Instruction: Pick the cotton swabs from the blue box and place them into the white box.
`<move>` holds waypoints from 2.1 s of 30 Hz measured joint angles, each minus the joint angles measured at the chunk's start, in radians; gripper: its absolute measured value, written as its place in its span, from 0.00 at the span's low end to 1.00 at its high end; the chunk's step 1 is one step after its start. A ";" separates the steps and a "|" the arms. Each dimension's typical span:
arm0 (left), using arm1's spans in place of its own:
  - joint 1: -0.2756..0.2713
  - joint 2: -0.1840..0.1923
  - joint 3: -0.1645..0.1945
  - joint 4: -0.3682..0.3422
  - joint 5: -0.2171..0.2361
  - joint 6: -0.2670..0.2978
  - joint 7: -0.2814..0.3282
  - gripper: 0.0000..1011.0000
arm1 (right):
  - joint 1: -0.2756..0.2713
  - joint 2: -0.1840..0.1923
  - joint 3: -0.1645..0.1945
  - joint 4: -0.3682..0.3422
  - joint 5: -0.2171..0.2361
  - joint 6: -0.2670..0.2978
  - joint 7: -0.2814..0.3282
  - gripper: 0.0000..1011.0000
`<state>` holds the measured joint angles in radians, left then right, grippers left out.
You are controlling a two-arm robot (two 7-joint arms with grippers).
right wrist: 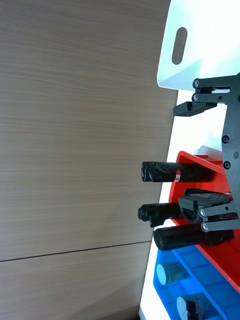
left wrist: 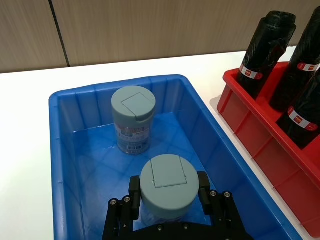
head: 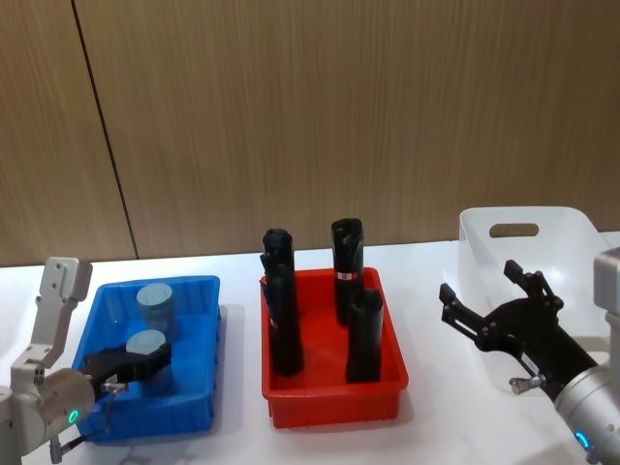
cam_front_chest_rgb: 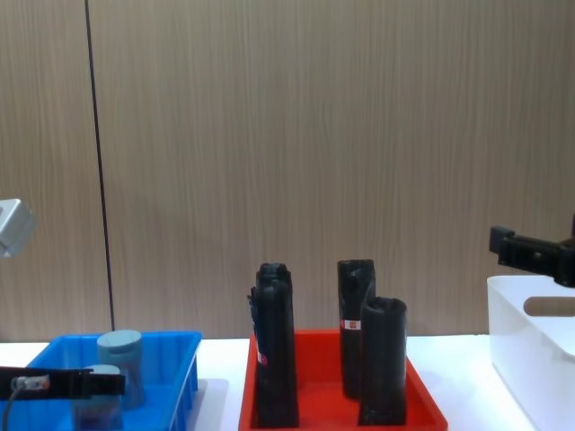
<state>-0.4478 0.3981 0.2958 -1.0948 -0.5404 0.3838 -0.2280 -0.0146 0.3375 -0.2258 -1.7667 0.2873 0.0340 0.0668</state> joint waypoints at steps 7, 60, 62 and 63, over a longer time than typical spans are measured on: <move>-0.004 -0.003 0.003 0.008 0.009 -0.008 -0.010 0.68 | 0.000 0.000 0.000 0.000 0.000 0.000 0.000 0.99; 0.154 0.154 -0.051 -0.418 0.019 -0.294 -0.313 0.68 | 0.000 0.000 0.000 0.000 0.000 0.000 0.000 0.99; 0.152 0.155 -0.051 -0.418 0.012 -0.301 -0.335 0.67 | 0.000 0.000 0.000 0.000 0.000 0.000 0.000 0.99; 0.149 0.156 -0.051 -0.418 0.005 -0.306 -0.357 0.67 | 0.000 0.000 0.000 0.000 0.000 0.000 0.000 0.99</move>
<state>-0.2987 0.5541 0.2446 -1.5130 -0.5356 0.0778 -0.5851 -0.0146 0.3375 -0.2259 -1.7667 0.2873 0.0340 0.0668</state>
